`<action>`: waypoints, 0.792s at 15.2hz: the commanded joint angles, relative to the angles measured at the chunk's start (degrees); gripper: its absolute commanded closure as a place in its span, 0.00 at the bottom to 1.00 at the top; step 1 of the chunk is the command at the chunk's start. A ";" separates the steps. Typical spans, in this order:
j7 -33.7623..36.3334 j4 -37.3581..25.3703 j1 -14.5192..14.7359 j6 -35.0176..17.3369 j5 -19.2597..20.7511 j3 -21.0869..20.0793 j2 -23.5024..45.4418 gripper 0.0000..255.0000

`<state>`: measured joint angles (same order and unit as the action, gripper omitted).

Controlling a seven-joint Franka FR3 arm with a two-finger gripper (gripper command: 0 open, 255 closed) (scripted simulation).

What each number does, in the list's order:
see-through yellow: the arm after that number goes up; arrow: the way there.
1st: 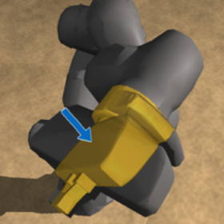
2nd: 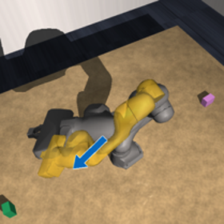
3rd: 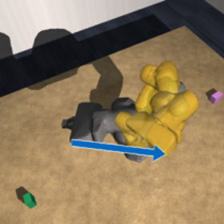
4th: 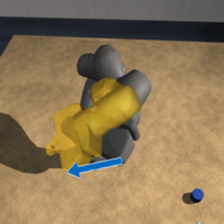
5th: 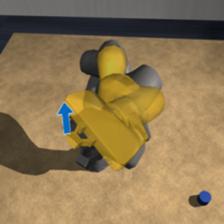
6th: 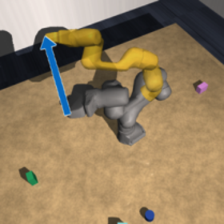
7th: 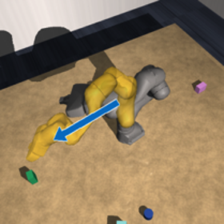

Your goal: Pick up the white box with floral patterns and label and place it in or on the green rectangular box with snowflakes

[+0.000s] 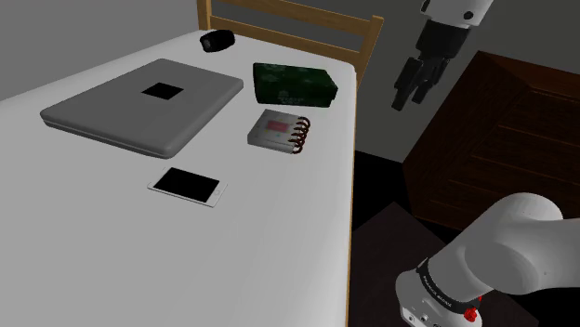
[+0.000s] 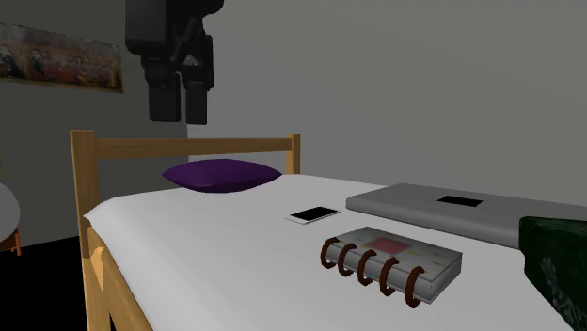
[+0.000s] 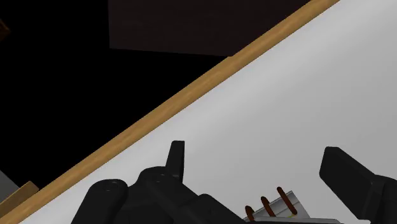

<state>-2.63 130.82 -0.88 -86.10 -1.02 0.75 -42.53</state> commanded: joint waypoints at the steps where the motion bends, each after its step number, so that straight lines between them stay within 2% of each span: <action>1: 0.00 0.00 0.00 0.00 0.00 0.00 0.00 0.00; 7: 9.42 13.70 -1.61 -20.35 -8.55 -0.82 -2.85 0.00; 12: 15.49 22.36 -1.39 -39.90 -16.78 -2.61 -0.77 0.00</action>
<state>11.33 151.72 -2.48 -121.69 -15.85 -1.26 -43.79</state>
